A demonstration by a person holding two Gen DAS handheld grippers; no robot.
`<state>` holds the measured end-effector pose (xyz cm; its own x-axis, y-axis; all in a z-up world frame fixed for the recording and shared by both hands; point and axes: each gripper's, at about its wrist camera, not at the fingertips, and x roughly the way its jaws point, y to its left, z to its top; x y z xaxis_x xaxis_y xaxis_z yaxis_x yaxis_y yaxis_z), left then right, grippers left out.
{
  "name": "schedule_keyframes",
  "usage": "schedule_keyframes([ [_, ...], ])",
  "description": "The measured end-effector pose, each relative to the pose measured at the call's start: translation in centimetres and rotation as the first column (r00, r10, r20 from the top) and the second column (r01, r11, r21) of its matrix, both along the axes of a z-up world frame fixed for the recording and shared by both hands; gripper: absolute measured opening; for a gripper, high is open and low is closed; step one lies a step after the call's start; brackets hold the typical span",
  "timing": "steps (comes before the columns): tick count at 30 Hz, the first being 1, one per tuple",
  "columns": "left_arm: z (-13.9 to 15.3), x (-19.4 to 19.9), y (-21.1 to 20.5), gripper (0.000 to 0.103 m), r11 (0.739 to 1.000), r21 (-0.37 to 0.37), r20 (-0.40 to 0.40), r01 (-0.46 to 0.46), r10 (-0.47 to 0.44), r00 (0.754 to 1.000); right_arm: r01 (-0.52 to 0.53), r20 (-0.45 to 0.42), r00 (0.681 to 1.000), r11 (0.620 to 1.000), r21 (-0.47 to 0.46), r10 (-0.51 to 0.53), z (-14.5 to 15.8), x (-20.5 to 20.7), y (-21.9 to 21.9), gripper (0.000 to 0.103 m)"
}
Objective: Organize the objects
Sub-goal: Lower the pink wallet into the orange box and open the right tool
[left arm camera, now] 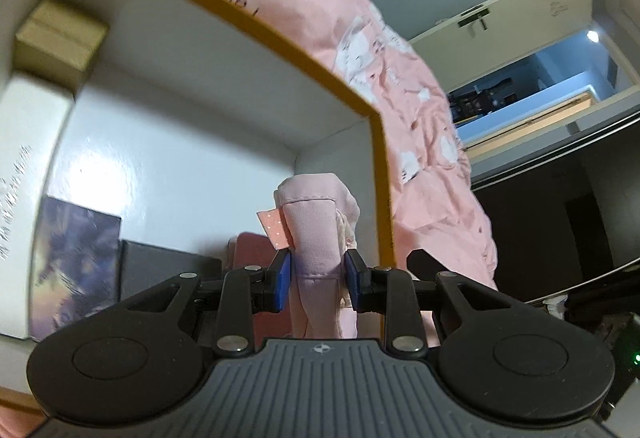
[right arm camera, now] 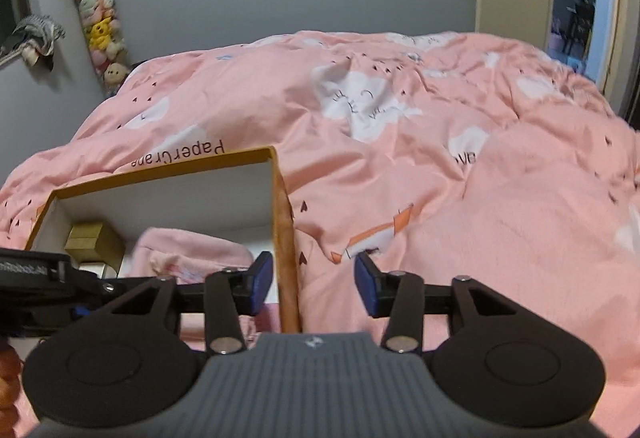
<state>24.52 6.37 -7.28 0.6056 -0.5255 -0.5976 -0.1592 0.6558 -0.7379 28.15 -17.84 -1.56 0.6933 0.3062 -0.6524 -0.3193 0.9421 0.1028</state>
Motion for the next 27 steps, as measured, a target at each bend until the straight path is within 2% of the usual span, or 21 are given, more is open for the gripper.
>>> schedule_keyframes([
  [4,-1.1,0.8,-1.0,0.032,1.0,0.024,-0.039,-0.001,0.002,0.999,-0.006,-0.01,1.0,1.0,0.004,0.006,-0.9,0.1,-0.3,0.056],
  [7,-1.4,1.3,-1.9,0.032,0.995,0.095,-0.054,0.026,-0.021,0.998,-0.011,-0.012,1.0,1.0,0.012,0.011,-1.5,0.1,-0.5,0.062],
  [12,-1.7,1.9,-3.0,0.032,0.978,0.194,-0.097,0.073,-0.054,0.994,-0.023,-0.023,0.999,1.0,0.013,0.024,-2.1,0.2,-0.8,0.063],
  [16,-1.9,2.4,-3.9,0.033,0.952,0.287,-0.143,0.105,-0.065,0.988,-0.041,-0.031,0.999,0.999,0.018,0.041,-2.5,0.1,-0.7,0.064],
  [20,-1.9,1.9,-5.0,0.036,0.912,0.39,-0.142,0.129,-0.079,0.987,-0.06,-0.027,0.998,0.998,0.018,0.06,-2.6,-0.2,-0.5,0.07],
  [23,-1.6,1.5,-5.2,0.038,0.903,0.413,-0.128,0.117,-0.07,0.989,-0.068,-0.029,0.997,0.998,0.013,0.068,-2.6,-0.3,-0.5,0.07],
  [27,-0.6,0.3,-5.1,0.051,0.89,0.447,-0.087,0.088,-0.055,0.995,-0.067,-0.015,0.998,0.998,0.017,0.068,-2.1,-0.8,-0.6,0.073],
])
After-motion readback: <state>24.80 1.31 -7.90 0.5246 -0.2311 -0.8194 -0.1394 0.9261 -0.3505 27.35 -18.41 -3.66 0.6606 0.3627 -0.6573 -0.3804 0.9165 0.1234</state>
